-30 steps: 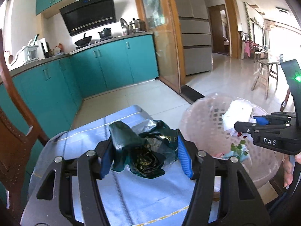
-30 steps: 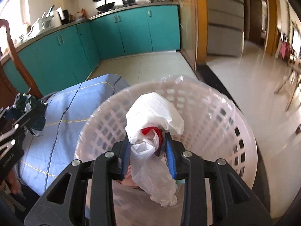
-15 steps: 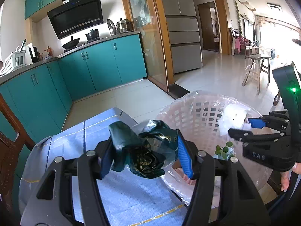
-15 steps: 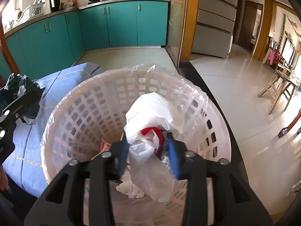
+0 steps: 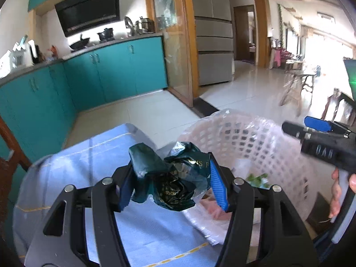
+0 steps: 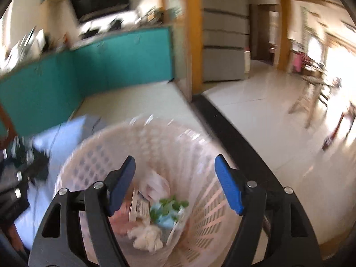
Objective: Collect trash
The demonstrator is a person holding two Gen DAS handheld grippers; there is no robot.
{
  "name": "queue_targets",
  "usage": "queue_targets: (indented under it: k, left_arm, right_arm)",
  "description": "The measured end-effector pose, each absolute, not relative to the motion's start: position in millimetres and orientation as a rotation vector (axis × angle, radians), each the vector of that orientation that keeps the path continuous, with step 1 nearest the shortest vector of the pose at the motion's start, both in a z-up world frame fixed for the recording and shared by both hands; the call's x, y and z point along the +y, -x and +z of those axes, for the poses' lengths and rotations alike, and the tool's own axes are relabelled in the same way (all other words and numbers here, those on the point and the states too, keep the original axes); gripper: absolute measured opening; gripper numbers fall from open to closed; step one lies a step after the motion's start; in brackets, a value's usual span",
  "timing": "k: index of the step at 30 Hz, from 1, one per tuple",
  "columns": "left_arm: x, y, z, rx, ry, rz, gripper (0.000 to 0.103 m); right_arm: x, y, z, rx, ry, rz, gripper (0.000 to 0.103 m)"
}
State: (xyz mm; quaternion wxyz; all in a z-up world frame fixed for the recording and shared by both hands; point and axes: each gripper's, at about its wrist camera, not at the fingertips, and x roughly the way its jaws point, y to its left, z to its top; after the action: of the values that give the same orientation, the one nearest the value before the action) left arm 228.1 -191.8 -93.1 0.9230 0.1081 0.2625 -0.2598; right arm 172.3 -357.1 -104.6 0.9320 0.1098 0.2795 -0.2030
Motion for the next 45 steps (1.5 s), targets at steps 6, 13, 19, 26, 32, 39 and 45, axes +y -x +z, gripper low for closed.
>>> queue_targets:
  k: [6, 13, 19, 26, 32, 39, 45]
  left_arm:
    - [-219, -233, -91, 0.545, -0.208, -0.628, 0.06]
    - [-253, -225, -112, 0.586, -0.295, -0.704, 0.067]
    - [-258, -207, -107, 0.522, -0.34, -0.709, 0.083]
    - [-246, -209, -105, 0.521, -0.333, -0.659, 0.09]
    - [-223, -210, -101, 0.497, -0.342, -0.567, 0.092]
    - [-168, -181, -82, 0.401, -0.362, -0.395, 0.1]
    - [-112, -160, -73, 0.388, -0.282, -0.305, 0.1]
  right_arm:
    - [-383, -143, -87, 0.412, -0.318, -0.587, 0.078]
    - [-391, -146, -93, 0.438, -0.335, -0.599, 0.079]
    - [-389, -146, -92, 0.438, -0.327, -0.588, 0.079]
    - [-387, -144, -91, 0.432, -0.318, -0.594, 0.083]
    - [-382, -145, -91, 0.44, -0.303, -0.578, 0.087]
    - [-341, -141, -85, 0.41, -0.184, -0.474, 0.092]
    - [-299, -120, -85, 0.364, -0.136, -0.364, 0.1]
